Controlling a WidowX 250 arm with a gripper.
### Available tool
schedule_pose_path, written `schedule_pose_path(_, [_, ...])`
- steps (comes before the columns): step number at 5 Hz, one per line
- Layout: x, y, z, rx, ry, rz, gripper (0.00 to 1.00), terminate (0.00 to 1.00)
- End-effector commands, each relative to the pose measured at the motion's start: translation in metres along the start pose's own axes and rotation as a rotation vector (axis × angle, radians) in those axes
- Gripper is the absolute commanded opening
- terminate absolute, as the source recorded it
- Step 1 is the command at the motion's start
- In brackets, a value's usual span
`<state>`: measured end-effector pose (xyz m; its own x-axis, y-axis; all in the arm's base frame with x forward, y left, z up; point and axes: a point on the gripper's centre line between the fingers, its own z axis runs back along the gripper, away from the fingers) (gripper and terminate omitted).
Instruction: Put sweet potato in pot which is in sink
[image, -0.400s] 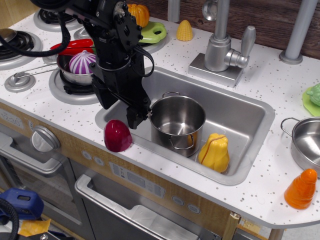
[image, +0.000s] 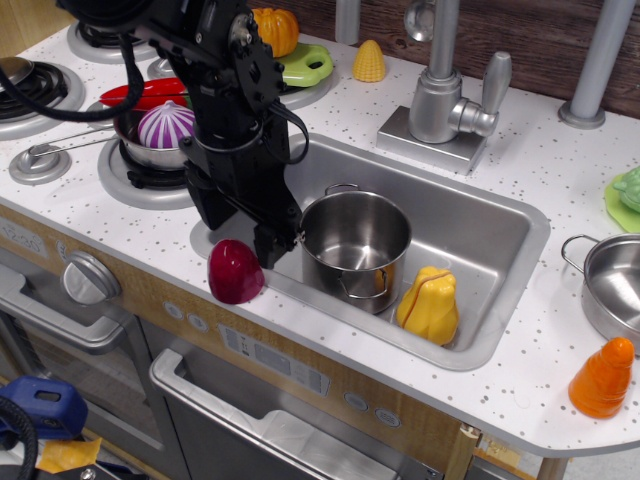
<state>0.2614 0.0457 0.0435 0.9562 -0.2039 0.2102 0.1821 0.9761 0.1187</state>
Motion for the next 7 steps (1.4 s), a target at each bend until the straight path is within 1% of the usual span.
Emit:
schedule_pose_path(1, [0.0, 0.009, -0.002, -0.016, -0.04, 0.005, 1.0, 0.0])
schedule_pose_path(2, [-0.003, 0.01, -0.006, -0.015, -0.055, 0.004, 1.0, 0.0])
schedule_pose_path(3, [-0.008, 0.014, -0.013, -0.032, -0.065, 0.007, 1.0, 0.0])
schedule_pose_path(4, [-0.012, 0.013, -0.019, -0.021, -0.082, 0.008, 1.0, 0.0])
schedule_pose_path(5, [-0.017, 0.011, -0.027, -0.039, -0.115, 0.025, 1.0, 0.0])
schedule_pose_path(6, [-0.02, 0.009, -0.032, -0.024, -0.136, 0.033, 1.0, 0.0])
schedule_pose_path(7, [-0.019, 0.009, -0.032, -0.007, -0.146, 0.035, 0.0, 0.0])
